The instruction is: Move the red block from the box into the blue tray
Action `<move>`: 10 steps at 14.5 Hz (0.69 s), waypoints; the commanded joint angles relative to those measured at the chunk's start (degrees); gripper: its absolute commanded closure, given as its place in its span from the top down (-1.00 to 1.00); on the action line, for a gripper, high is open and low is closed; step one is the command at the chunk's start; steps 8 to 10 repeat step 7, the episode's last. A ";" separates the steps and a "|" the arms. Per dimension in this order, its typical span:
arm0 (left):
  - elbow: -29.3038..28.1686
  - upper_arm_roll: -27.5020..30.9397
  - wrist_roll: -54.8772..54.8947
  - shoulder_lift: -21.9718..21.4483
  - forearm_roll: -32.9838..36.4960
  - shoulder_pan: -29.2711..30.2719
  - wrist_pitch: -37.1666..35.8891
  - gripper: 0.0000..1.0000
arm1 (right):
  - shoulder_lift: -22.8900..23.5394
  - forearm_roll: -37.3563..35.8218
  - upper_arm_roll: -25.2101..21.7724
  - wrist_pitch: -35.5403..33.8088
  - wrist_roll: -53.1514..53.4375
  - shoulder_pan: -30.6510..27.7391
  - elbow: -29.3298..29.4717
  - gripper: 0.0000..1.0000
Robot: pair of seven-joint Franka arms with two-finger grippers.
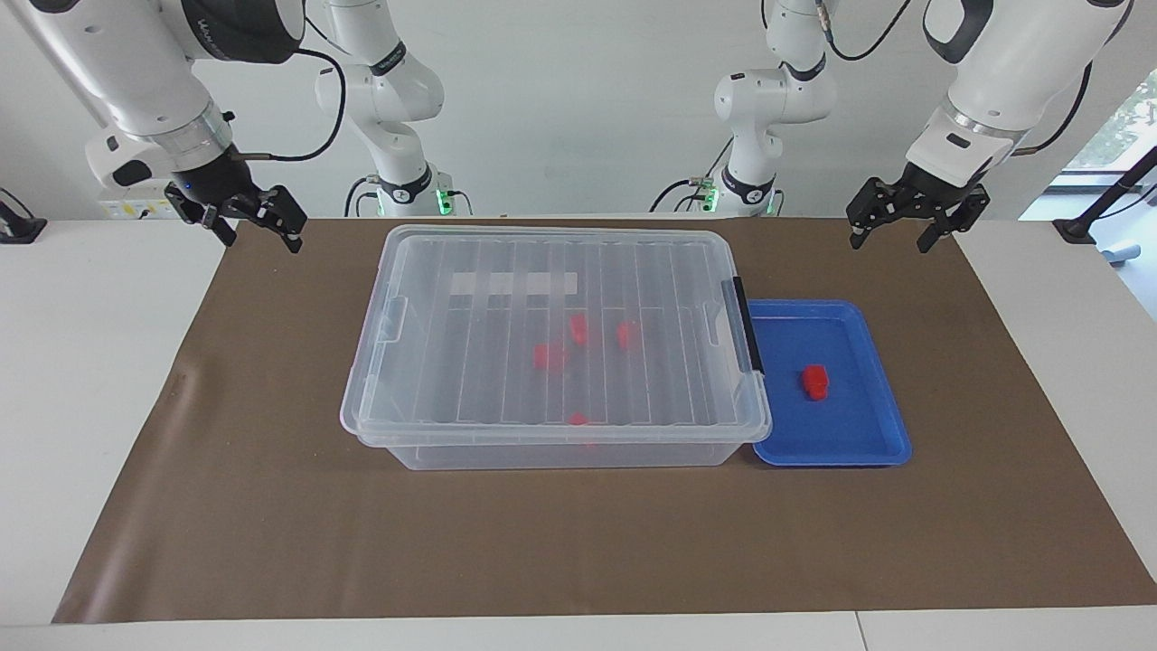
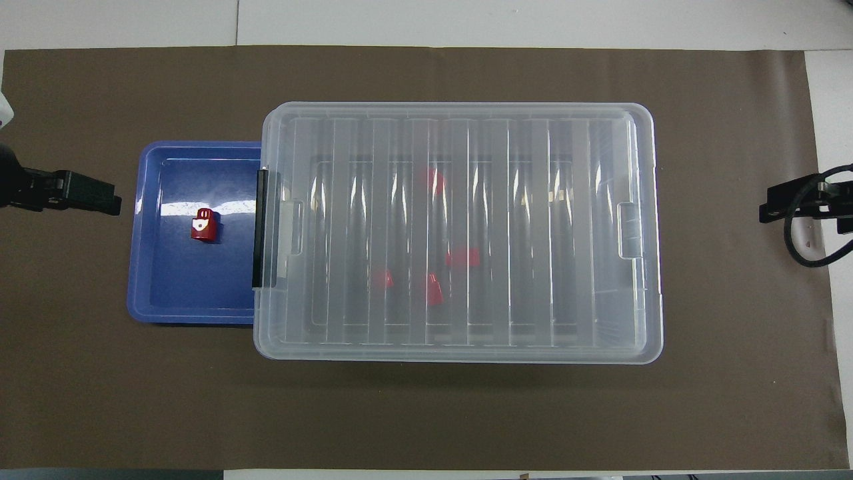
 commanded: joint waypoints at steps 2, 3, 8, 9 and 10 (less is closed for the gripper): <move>-1.85 0.15 0.47 -1.50 -0.55 -0.03 0.55 1.00 | -0.04 0.68 -0.19 0.97 -0.90 0.15 -0.18 1.00; -1.85 0.15 0.38 -1.50 -0.55 -0.03 0.55 1.00 | -0.04 0.68 -0.19 0.97 -0.81 0.41 -0.18 1.00; -1.85 0.15 0.38 -1.50 -0.55 0.32 0.55 1.00 | -0.04 0.68 -0.19 0.97 -0.90 0.50 0.00 1.00; -1.85 0.15 0.38 -1.50 -0.55 0.32 0.55 1.00 | -0.04 0.68 -0.19 0.97 -0.90 0.50 0.00 1.00; -1.85 0.15 0.38 -1.50 -0.55 0.32 0.55 1.00 | -0.04 0.68 -0.19 0.97 -0.90 0.50 0.00 1.00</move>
